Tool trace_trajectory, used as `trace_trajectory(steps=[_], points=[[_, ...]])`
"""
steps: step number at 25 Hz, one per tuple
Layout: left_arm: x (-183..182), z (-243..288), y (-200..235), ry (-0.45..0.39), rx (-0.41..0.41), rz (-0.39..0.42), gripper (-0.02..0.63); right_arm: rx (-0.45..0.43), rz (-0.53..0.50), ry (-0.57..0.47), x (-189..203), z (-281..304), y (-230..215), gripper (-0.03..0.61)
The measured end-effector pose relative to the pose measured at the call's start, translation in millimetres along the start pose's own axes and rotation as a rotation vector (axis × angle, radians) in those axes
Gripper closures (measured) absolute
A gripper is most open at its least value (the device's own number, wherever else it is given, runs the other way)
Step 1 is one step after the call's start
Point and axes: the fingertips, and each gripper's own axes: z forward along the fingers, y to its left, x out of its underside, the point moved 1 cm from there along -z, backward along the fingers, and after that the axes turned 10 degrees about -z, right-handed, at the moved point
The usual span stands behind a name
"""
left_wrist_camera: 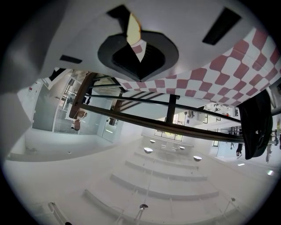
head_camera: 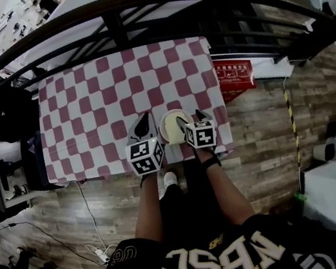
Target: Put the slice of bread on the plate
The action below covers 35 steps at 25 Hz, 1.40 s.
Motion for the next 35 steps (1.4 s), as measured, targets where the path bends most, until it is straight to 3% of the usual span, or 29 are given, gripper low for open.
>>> trace_trajectory(steps=[4, 9, 13, 18, 25, 35], points=[[-15, -5, -15, -0.035, 0.038, 0.025, 0.597, 0.02, -0.071, -0.094, -37, -30, 1, 0.252], [-44, -16, -32, -0.098, 0.082, 0.053, 0.597, 0.084, -0.169, -0.257, -91, -79, 7, 0.399], [-74, -28, -52, -0.166, 0.12, 0.095, 0.597, 0.125, -0.2, -0.385, -130, -123, 11, 0.559], [-102, -54, -74, -0.235, 0.153, 0.13, 0.597, 0.097, -0.196, -0.511, -159, -167, 29, 0.565], [-123, -83, -93, -0.305, 0.178, 0.161, 0.597, 0.132, -0.268, -0.643, -183, -211, 50, 0.565], [-121, -110, -85, -0.342, 0.159, 0.166, 0.597, 0.113, -0.276, -0.704, -183, -227, 76, 0.565]])
